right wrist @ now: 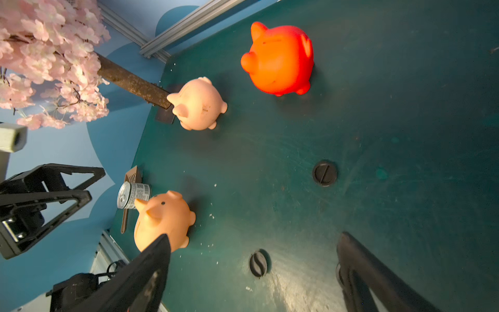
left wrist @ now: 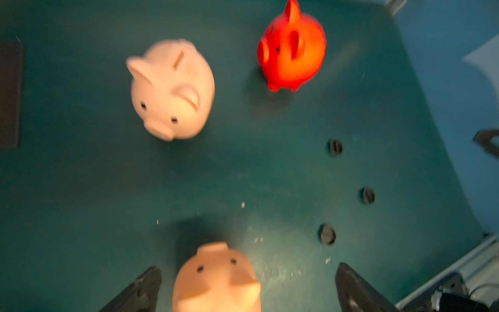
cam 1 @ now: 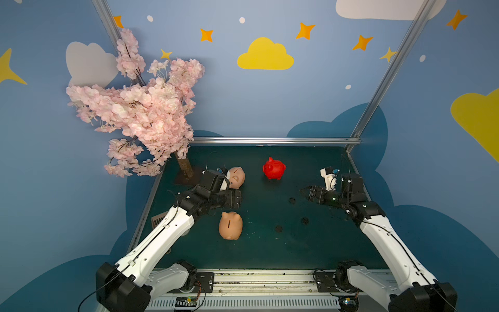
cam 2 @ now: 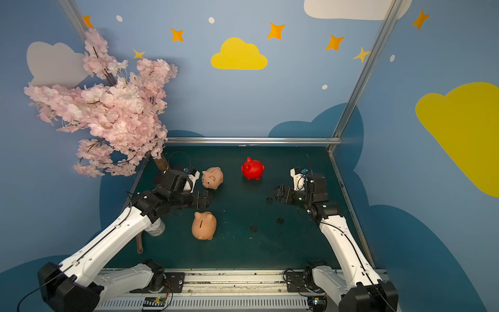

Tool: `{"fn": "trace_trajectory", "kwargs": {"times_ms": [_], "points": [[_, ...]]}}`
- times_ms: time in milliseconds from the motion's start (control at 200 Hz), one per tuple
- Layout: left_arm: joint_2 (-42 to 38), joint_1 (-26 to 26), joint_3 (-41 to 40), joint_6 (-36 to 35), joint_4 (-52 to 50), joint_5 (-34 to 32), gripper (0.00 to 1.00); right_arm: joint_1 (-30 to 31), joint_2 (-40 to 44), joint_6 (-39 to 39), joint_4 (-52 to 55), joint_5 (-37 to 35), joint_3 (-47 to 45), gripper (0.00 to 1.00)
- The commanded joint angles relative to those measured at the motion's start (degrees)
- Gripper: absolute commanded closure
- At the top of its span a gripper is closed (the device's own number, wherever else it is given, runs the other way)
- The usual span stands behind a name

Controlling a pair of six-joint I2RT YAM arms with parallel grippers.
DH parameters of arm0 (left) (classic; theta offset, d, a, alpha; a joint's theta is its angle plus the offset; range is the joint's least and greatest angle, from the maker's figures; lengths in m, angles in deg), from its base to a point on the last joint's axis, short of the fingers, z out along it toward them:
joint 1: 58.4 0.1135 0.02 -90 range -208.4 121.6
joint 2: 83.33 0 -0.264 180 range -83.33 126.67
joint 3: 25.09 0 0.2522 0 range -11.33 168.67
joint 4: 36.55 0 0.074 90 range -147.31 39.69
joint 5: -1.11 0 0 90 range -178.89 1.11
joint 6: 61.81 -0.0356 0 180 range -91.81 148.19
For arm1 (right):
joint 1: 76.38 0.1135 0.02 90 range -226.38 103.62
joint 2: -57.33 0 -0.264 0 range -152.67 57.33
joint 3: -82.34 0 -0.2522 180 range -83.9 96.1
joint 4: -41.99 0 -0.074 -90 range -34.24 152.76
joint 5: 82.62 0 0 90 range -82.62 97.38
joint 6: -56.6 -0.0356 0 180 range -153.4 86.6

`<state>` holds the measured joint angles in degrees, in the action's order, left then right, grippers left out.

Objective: Close piggy banks
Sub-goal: Turn over the piggy bank at the center of the board.

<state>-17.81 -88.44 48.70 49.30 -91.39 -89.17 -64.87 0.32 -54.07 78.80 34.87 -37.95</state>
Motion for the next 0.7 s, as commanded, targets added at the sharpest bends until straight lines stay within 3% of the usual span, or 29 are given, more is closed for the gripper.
{"fn": "trace_trajectory", "kwargs": {"times_ms": [0,385,696], "points": [[-0.47,-3.37,1.63,1.70,-11.23,-4.83,0.01,1.36,3.33,-0.79,2.26,-0.92,-2.79,0.05],[0.49,-8.02,-5.39,9.68,-9.60,-6.89,0.01,4.85,7.03,-4.11,2.17,-2.94,-7.11,0.05],[5.33,-8.01,-6.58,8.12,-3.57,-6.73,0.01,7.23,4.98,-4.29,1.82,-4.75,-7.11,0.05]]}}
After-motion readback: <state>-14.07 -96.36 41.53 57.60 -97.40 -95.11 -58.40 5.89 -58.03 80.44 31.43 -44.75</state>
